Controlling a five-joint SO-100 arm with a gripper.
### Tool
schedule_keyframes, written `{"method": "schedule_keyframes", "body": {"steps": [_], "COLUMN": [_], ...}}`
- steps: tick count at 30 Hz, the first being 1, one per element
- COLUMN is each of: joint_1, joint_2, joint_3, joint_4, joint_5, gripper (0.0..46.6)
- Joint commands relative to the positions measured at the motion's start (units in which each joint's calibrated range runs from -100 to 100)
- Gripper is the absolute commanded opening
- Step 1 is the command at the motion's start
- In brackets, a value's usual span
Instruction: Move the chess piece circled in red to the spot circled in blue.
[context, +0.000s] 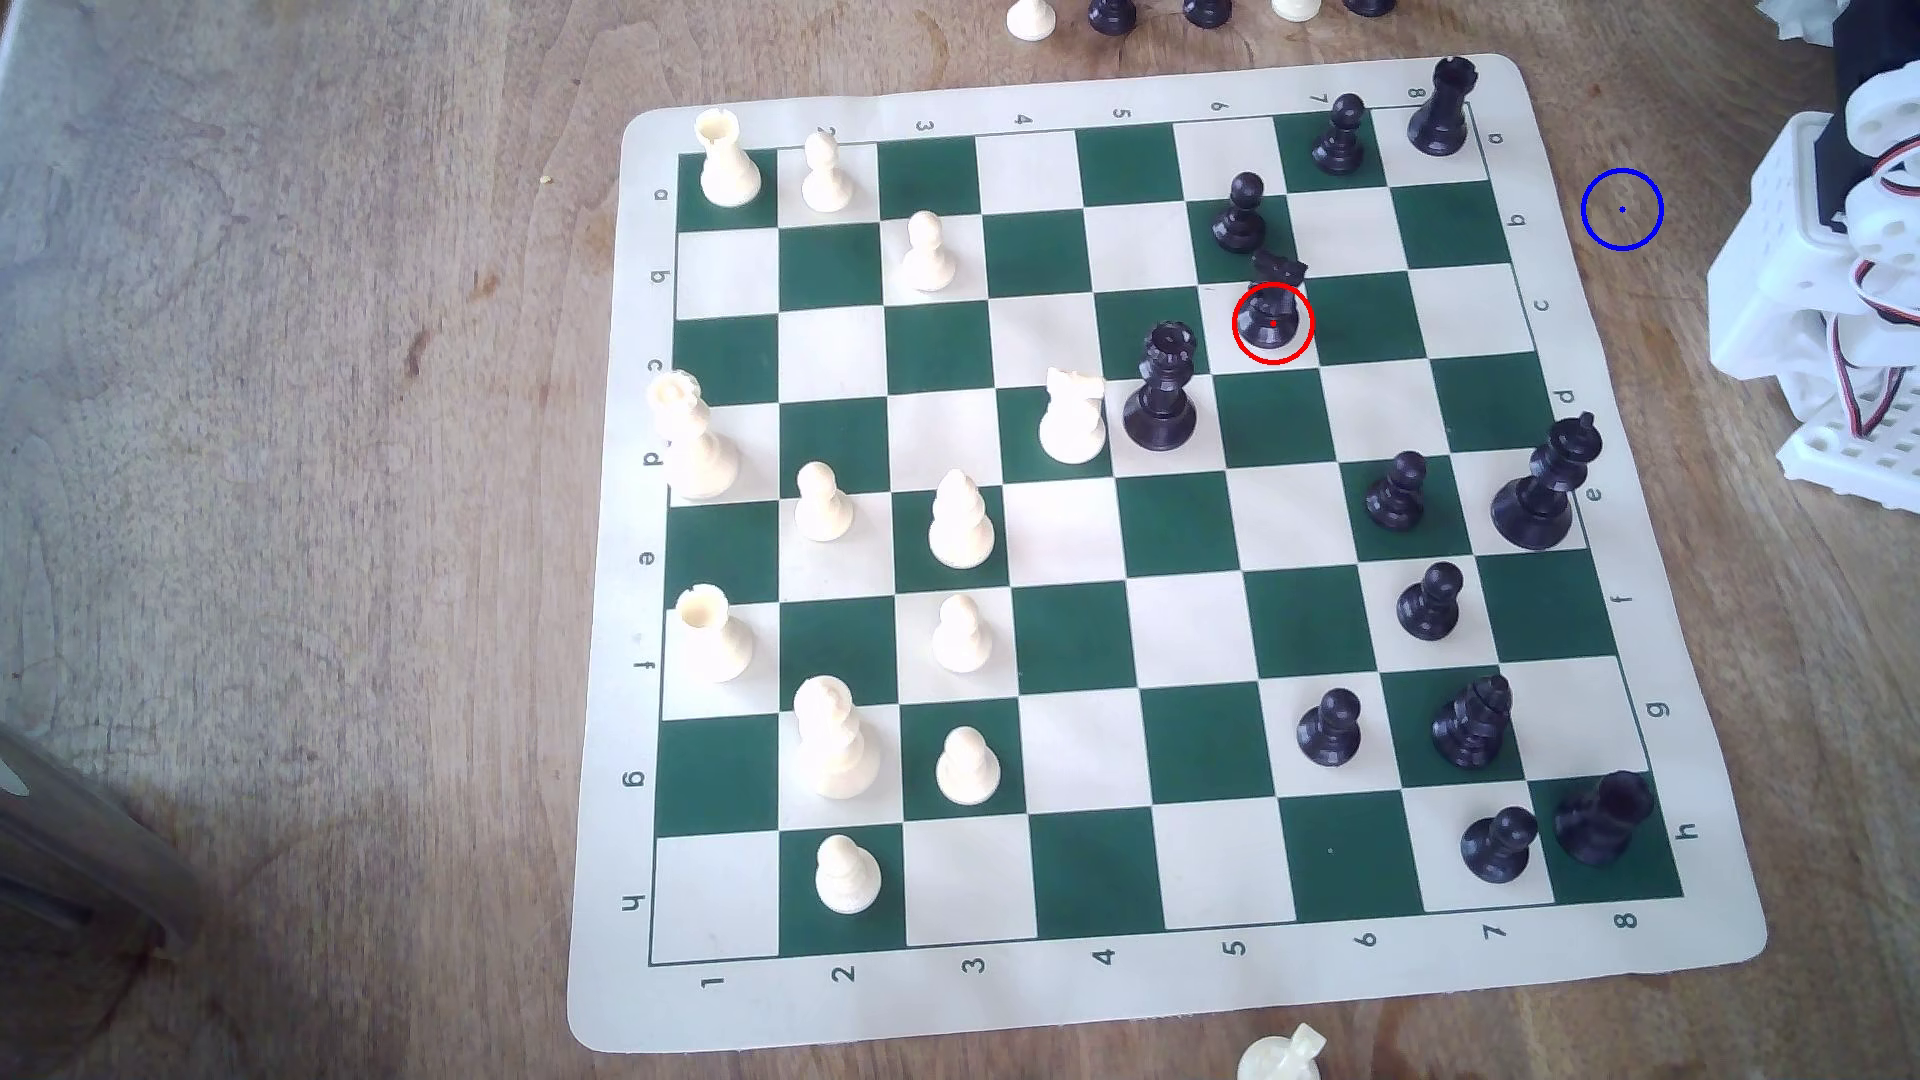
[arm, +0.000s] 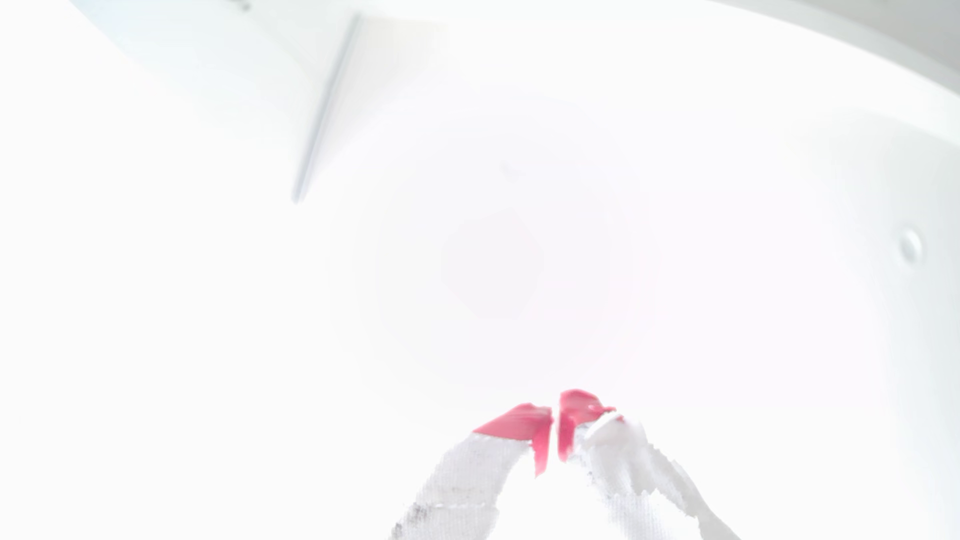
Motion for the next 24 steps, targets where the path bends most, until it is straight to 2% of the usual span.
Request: {"method": "schedule_keyframes", "body": {"steps": [1,19,24], "joint_1": [-0.49,-0.49,-0.8], "joint_2": [-0.03,-0.03,-0.11], "joint_3": [0.81,0.81,0.81], "joint_4": [-1.19,-1.11,23.05], "joint_5": [0.2,0.24,0.24], "gripper": [0.2,0.2,0.2]}}
